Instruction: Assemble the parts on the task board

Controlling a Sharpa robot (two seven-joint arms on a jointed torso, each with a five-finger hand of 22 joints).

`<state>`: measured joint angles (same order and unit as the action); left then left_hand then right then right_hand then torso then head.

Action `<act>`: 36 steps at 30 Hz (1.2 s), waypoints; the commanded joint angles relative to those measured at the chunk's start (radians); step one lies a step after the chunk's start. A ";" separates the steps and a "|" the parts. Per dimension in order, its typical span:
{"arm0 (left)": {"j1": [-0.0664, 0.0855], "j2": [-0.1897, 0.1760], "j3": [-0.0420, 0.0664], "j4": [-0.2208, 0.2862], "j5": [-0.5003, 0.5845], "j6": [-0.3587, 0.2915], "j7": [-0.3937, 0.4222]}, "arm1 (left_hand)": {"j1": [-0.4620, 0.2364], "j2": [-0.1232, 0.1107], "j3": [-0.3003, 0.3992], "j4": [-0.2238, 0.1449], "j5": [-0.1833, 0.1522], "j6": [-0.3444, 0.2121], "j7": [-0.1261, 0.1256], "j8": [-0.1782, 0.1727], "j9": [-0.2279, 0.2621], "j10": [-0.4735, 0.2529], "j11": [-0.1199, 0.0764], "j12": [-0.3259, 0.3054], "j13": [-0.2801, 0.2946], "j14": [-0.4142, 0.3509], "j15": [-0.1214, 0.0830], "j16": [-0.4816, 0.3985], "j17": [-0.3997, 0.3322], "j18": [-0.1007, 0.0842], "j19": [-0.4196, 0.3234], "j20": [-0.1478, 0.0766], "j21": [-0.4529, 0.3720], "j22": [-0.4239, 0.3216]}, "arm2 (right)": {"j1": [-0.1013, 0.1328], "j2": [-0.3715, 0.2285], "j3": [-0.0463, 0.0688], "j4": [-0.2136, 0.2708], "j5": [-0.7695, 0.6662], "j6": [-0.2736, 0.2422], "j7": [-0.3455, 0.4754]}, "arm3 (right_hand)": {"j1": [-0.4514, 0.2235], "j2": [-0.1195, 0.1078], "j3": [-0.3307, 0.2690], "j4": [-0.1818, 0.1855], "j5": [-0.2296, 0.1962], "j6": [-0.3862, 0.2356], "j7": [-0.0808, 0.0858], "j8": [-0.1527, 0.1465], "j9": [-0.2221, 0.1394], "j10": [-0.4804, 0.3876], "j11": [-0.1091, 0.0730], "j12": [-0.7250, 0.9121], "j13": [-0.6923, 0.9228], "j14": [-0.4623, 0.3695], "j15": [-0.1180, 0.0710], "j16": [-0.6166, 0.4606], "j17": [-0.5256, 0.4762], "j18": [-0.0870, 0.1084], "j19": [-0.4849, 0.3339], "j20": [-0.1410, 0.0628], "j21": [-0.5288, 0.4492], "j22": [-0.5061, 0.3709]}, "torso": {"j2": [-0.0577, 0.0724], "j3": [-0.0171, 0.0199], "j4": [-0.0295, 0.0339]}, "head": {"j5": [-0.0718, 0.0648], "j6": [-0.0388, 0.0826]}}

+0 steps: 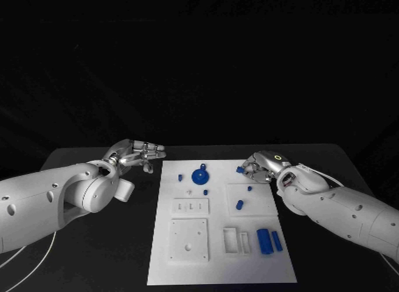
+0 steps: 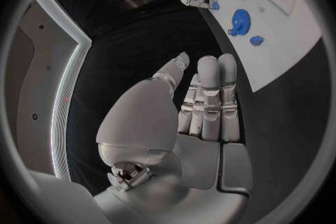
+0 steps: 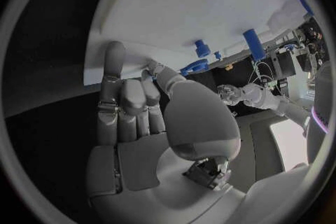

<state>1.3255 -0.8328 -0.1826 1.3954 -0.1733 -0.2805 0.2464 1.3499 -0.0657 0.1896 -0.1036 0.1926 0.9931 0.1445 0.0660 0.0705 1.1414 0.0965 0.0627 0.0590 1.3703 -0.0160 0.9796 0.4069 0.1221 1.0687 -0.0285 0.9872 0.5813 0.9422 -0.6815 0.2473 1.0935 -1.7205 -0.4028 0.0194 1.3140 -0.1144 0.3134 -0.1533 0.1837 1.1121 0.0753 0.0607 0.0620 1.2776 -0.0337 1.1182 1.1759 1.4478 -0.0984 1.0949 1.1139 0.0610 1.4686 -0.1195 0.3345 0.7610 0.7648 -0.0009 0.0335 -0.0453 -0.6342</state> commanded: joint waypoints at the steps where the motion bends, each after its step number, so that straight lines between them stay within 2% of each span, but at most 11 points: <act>1: 0.000 0.001 0.001 0.002 0.000 0.011 0.003 | -0.005 0.006 0.002 0.003 0.001 -0.008 0.000 -0.003 0.001 -0.005 -0.002 -0.003 0.001 0.002 0.004 0.006 -0.001 0.018 -0.007 -0.001 0.006 -0.001 | -0.010 -0.001 -0.007 0.000 0.008 0.048 -0.012 | 0.005 -0.013 -0.023 0.001 0.020 -0.013 0.003 0.001 0.000 -0.001 0.010 0.004 -0.002 0.002 0.011 0.000 0.001 0.007 0.036 0.009 0.001 -0.005 | 0.000 0.0006 -0.0008 | -0.001 0.001; 6: 0.000 0.000 0.001 0.001 0.000 0.011 0.002 | -0.003 0.004 0.001 0.002 0.000 -0.010 0.001 -0.003 0.001 -0.007 -0.001 -0.003 0.001 0.002 0.004 0.006 -0.001 0.018 -0.007 -0.001 0.006 -0.001 | -0.010 -0.006 -0.007 0.004 0.025 0.050 -0.011 | -0.003 -0.022 -0.081 0.007 0.094 -0.024 0.011 0.001 0.000 -0.002 0.019 0.003 -0.005 0.001 0.018 0.000 0.001 0.013 0.036 0.016 0.003 -0.012 | 0.000 0.0006 -0.0010 | -0.001 0.000; 7: 0.000 0.000 0.001 0.000 0.000 0.011 0.002 | -0.003 0.004 0.001 0.002 0.000 -0.010 0.001 -0.003 0.001 -0.007 -0.001 -0.003 0.001 0.002 0.004 0.006 -0.001 0.018 -0.007 -0.001 0.006 -0.001 | -0.010 -0.006 -0.007 0.004 0.027 0.050 -0.010 | -0.001 -0.017 -0.117 0.010 0.119 -0.028 0.013 0.002 0.000 -0.003 0.020 0.003 -0.006 0.001 0.019 -0.001 0.000 0.015 0.036 0.018 0.003 -0.016 | 0.000 0.0004 -0.0010 | -0.001 0.000; 10: 0.000 0.000 0.001 0.000 0.000 0.011 0.002 | -0.003 0.004 0.001 0.002 0.000 -0.010 0.001 -0.003 0.001 -0.007 -0.001 -0.003 0.001 0.002 0.004 0.006 -0.001 0.018 -0.007 -0.001 0.006 -0.001 | -0.010 -0.008 -0.007 0.006 0.035 0.051 -0.008 | 0.007 -0.010 -0.179 0.019 0.138 -0.032 0.014 0.001 0.000 -0.004 0.022 0.003 -0.007 0.001 0.021 0.000 0.000 0.017 0.036 0.020 0.005 -0.025 | 0.000 0.0008 -0.0006 | -0.001 0.000; 14: 0.000 0.000 0.001 0.000 0.000 0.011 0.002 | -0.003 0.004 0.001 0.002 0.000 -0.010 0.001 -0.003 0.001 -0.007 -0.001 -0.003 0.001 0.002 0.004 0.006 -0.001 0.018 -0.007 -0.001 0.006 -0.001 | -0.010 -0.009 -0.007 0.007 0.045 0.050 -0.007 | 0.020 -0.002 -0.216 0.031 0.140 -0.034 0.019 0.002 0.000 -0.006 0.026 0.006 -0.008 0.000 0.025 0.001 -0.001 0.024 0.035 0.025 0.010 -0.041 | 0.000 0.0008 -0.0003 | -0.002 0.000; 23: 0.000 0.000 0.001 -0.001 0.000 0.013 0.002 | -0.003 0.004 0.001 0.002 0.000 -0.010 0.001 -0.003 0.001 -0.007 -0.001 -0.003 0.001 0.002 0.004 0.006 -0.001 0.018 -0.007 -0.001 0.006 -0.001 | -0.010 -0.004 -0.007 0.009 0.052 0.047 -0.004 | -0.005 0.007 -0.212 0.063 0.133 -0.016 0.018 0.001 0.000 -0.003 0.028 0.010 -0.007 0.002 0.026 0.006 0.002 0.021 0.037 0.025 0.017 -0.047 | 0.000 -0.0001 0.0003 | -0.003 0.000; 26: 0.000 0.000 0.001 -0.002 0.000 0.013 0.001 | -0.003 0.004 0.001 0.002 0.000 -0.010 0.001 -0.003 0.001 -0.007 -0.001 -0.003 0.001 0.002 0.004 0.006 -0.001 0.018 -0.007 -0.001 0.006 -0.001 | -0.010 -0.001 -0.007 0.007 0.055 0.046 -0.006 | -0.017 0.020 -0.193 0.084 0.108 -0.003 0.013 0.001 0.000 -0.001 0.025 0.013 -0.005 0.003 0.024 0.011 0.006 0.020 0.037 0.024 0.021 -0.051 | 0.000 -0.0002 0.0007 | -0.004 -0.001; 28: 0.000 0.000 0.001 -0.003 0.000 0.013 0.001 | -0.003 0.004 0.001 0.002 0.000 -0.010 0.001 -0.003 0.001 -0.007 -0.001 -0.003 0.001 0.002 0.004 0.006 -0.001 0.018 -0.007 -0.001 0.006 -0.001 | -0.010 0.002 -0.007 0.004 0.059 0.049 -0.010 | -0.038 0.021 -0.155 0.121 0.097 0.012 0.008 0.000 0.000 0.001 0.019 0.015 -0.004 0.004 0.021 0.016 0.010 0.017 0.037 0.021 0.027 -0.056 | 0.000 -0.0008 0.0008 | -0.004 0.000; 30: 0.000 0.000 0.001 -0.003 0.000 0.013 0.001 | -0.003 0.004 0.001 0.002 0.000 -0.010 0.001 -0.003 0.001 -0.007 -0.001 -0.003 0.001 0.002 0.004 0.006 -0.001 0.018 -0.007 -0.001 0.006 -0.001 | -0.010 0.004 -0.007 0.003 0.061 0.050 -0.012 | -0.038 0.023 -0.129 0.131 0.068 0.019 0.005 0.001 0.000 0.002 0.019 0.015 -0.003 0.005 0.020 0.018 0.013 0.016 0.037 0.020 0.029 -0.058 | 0.000 -0.0009 0.0012 | -0.004 0.000; 31: 0.000 0.000 0.001 -0.003 0.000 0.014 0.001 | -0.003 0.004 0.001 0.002 0.000 -0.010 0.001 -0.003 0.001 -0.007 -0.001 -0.003 0.001 0.002 0.004 0.006 -0.001 0.018 -0.007 -0.001 0.006 -0.001 | -0.010 0.005 -0.007 0.003 0.062 0.051 -0.013 | -0.046 0.010 -0.095 0.143 0.067 0.025 0.003 0.002 0.001 0.003 0.018 0.016 -0.002 0.004 0.019 0.019 0.014 0.014 0.037 0.019 0.032 -0.061 | 0.000 -0.0010 0.0012 | -0.003 0.000; 36: 0.000 0.000 0.001 -0.003 0.000 0.015 0.000 | 0.000 0.004 0.000 0.000 0.002 -0.011 0.001 -0.003 0.001 -0.008 -0.001 -0.003 0.001 0.002 0.005 0.006 -0.002 0.018 -0.007 -0.001 0.007 -0.002 | -0.008 0.010 -0.007 0.002 0.064 0.054 -0.016 | -0.060 0.012 -0.040 0.169 0.032 0.037 -0.002 0.001 0.001 0.004 0.015 0.017 0.000 0.005 0.017 0.020 0.017 0.011 0.037 0.017 0.037 -0.069 | 0.000 -0.0007 0.0008 | -0.003 0.000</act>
<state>1.3255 -0.8340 -0.1827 1.3907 -0.1733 -0.2801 0.2436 1.3499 -0.0657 0.1896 -0.1036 0.1926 0.9895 0.1482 0.0659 0.0704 1.1414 0.0964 0.0627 0.0590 1.3703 -0.0161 0.9796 0.4061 0.1220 1.0687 -0.0285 0.9911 0.5801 0.9398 -0.6748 0.2448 1.0978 -1.6590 -0.3896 0.0133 1.2618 -0.1038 0.2642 0.0127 0.2198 1.1404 0.0743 0.0606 0.0616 1.2765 -0.0146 1.1299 1.1746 1.4506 -0.0802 1.1105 1.1298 0.0766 1.4656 -0.1017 0.3688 0.7093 0.7647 -0.0014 0.0343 -0.0491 -0.6346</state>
